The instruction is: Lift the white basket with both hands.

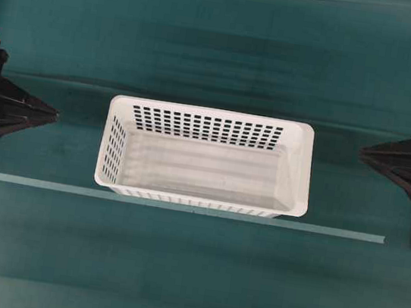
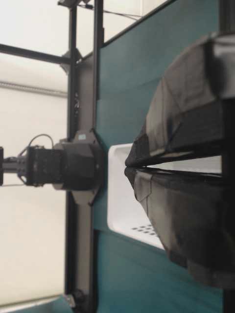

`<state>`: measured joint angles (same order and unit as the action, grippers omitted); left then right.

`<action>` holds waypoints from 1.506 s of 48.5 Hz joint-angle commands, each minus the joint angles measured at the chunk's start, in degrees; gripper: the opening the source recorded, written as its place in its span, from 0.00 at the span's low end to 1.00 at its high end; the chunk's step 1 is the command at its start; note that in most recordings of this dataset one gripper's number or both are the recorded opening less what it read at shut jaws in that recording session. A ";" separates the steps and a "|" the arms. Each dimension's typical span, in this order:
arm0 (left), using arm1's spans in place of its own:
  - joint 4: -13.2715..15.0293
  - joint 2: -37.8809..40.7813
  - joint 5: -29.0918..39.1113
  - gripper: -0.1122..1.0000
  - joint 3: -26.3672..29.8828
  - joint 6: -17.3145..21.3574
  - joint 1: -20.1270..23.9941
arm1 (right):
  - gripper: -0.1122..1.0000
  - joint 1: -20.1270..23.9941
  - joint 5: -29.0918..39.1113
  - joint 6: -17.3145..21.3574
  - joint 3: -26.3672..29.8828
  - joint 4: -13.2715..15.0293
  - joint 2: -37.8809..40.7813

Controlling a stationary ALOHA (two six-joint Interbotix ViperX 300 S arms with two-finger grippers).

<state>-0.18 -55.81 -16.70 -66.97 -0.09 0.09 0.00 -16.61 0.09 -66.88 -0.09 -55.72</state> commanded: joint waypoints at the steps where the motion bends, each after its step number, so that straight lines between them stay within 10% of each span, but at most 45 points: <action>1: -0.88 0.44 0.35 0.23 1.23 -1.23 0.00 | 0.23 0.35 -0.44 0.44 0.26 -0.18 0.00; 19: -0.88 1.14 6.24 0.05 6.06 -10.63 -0.53 | 0.12 0.18 6.50 10.90 3.43 -4.39 0.26; 34: -0.88 1.23 14.24 0.05 12.04 -33.57 -0.53 | 0.12 -5.89 32.52 33.66 14.41 -8.35 3.16; 50: -0.79 7.38 29.36 0.05 20.83 -53.53 1.32 | 0.12 -10.90 44.82 51.86 19.95 -8.26 7.56; 65: -1.05 15.38 43.95 0.05 23.91 -71.37 3.34 | 0.12 -10.81 64.07 66.45 26.37 -6.86 18.02; 73: -1.14 19.69 51.24 0.05 25.49 -73.74 3.34 | 0.12 -10.20 68.29 67.68 29.71 -5.19 25.22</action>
<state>-1.14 -39.02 32.08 -43.51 -73.56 3.34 -10.63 50.45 67.76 -39.73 -5.98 -34.72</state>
